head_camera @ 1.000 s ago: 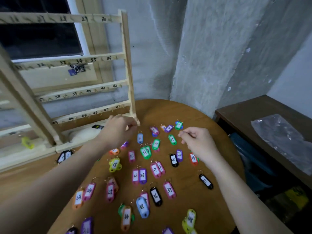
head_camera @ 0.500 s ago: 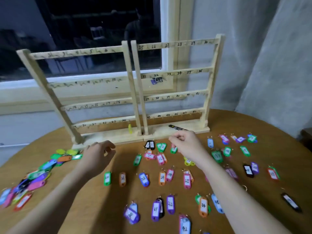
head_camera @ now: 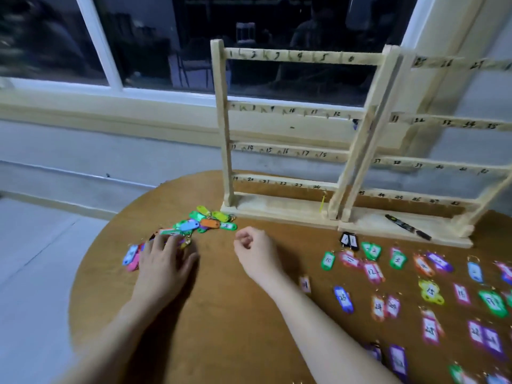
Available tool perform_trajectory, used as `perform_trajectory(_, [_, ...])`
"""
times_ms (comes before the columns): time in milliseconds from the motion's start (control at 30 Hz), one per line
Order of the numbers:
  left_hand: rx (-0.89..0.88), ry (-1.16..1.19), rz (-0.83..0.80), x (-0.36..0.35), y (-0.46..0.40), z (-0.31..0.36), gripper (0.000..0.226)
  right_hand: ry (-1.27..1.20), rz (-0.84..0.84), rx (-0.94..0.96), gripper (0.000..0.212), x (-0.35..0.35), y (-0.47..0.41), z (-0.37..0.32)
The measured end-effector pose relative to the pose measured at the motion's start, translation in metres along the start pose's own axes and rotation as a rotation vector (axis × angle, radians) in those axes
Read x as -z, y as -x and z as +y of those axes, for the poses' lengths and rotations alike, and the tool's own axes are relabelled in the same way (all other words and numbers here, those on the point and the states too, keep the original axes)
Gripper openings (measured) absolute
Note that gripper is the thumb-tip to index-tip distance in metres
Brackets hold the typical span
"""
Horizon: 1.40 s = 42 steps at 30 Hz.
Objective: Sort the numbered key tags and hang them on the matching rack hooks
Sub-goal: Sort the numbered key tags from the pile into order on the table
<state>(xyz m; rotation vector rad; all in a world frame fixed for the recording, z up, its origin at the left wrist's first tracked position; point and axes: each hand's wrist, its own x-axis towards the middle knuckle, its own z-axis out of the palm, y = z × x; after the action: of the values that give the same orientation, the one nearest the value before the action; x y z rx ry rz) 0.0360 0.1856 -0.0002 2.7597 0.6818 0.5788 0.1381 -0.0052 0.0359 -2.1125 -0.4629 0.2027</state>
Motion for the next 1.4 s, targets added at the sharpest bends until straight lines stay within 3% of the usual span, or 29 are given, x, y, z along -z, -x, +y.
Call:
perform_trajectory(167, [0.009, 0.021, 0.025, -0.001, 0.002, 0.003, 0.064, 0.091, 0.138, -0.015, 0.026, -0.039, -0.029, -0.006])
perform_trajectory(300, [0.061, 0.009, 0.108, -0.005, 0.003, -0.003, 0.051, 0.246, 0.201, -0.058, 0.034, -0.052, -0.043, -0.005])
perform_trajectory(500, [0.096, 0.023, 0.144, -0.011, -0.001, -0.007, 0.017, 0.288, 0.233, -0.024, 0.019, -0.056, -0.049, 0.003])
perform_trajectory(600, [0.120, 0.070, 0.123, -0.010, 0.000, -0.009, 0.012, 0.263, 0.235, -0.020, 0.008, -0.055, -0.047, 0.003])
perform_trajectory(667, [0.131, 0.087, 0.116, -0.009, 0.000, -0.010, 0.010, 0.254, 0.238, 0.003, 0.001, -0.055, -0.046, 0.004])
perform_trajectory(767, [0.102, 0.065, 0.144, -0.009, 0.000, -0.009, 0.011, 0.213, 0.241, 0.041, 0.007, -0.056, -0.045, 0.007])
perform_trajectory(933, [0.075, 0.037, 0.167, -0.006, -0.001, -0.006, 0.031, 0.136, 0.252, 0.066, 0.015, -0.054, -0.045, 0.008])
perform_trajectory(1067, [0.098, 0.218, 0.217, 0.004, 0.001, -0.003, 0.024, 0.106, 0.241, 0.060, 0.013, -0.054, -0.044, 0.007])
perform_trajectory(1233, [0.216, 0.742, 0.147, 0.014, 0.003, -0.009, 0.024, 0.083, 0.211, 0.077, 0.010, -0.053, -0.043, 0.009])
perform_trajectory(1400, [0.251, 0.860, 0.053, 0.014, 0.002, -0.015, 0.016, 0.076, 0.207, 0.082, 0.005, -0.055, -0.045, 0.011])
